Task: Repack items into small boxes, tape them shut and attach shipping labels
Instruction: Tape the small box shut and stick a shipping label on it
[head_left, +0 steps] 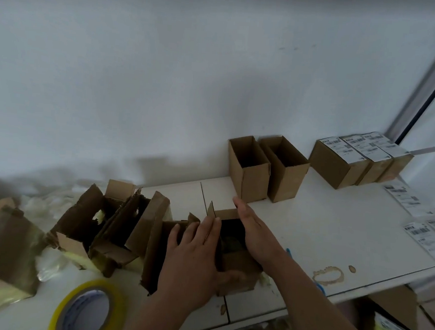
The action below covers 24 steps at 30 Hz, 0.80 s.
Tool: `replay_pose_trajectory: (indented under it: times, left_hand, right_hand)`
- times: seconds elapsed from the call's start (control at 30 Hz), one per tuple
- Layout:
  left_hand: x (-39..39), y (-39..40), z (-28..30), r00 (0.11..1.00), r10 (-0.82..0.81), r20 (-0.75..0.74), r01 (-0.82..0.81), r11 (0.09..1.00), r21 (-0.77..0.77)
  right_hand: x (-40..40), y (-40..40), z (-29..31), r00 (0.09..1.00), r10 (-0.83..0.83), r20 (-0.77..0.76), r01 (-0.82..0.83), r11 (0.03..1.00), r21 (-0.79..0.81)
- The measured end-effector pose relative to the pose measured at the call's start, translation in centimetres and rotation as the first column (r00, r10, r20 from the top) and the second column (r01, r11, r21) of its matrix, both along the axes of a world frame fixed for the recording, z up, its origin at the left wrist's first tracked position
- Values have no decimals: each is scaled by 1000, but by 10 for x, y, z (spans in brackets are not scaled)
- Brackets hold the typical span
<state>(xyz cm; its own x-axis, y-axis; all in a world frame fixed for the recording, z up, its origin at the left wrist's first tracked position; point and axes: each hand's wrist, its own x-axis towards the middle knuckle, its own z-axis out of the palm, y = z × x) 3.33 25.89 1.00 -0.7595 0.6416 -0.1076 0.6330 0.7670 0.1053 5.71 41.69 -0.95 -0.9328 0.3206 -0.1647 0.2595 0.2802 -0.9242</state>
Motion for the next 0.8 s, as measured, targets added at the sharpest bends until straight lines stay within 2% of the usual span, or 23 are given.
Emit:
replay_pose_trajectory:
  times: [0.17,0.27,0.4,0.47,0.6,0.8]
  left_hand:
    - [-5,1,2,998,-46,43,46,999,-8]
    - [-9,0,5,984,-24,175,14,998,58]
    - [-21,-11,6,931,-25,364,-75,963,257]
    - [-24,-12,1,941,-18,339,-74,964,256]
    - [-19,2,-11,989,-55,139,43,995,85]
    - [-26,1,-12,991,0,133,-9,998,69]
  right_hand:
    - [-3,4,-8,999,47,25,-51,986,156]
    - [-5,6,-12,995,75,61,-87,966,243]
    - [-3,9,-8,997,61,40,-64,995,74]
    - [-3,8,-8,997,65,34,-68,995,78]
    - [-2,0,-16,994,102,36,-108,969,222]
    - [4,4,-13,1000,-15,7,15,999,45]
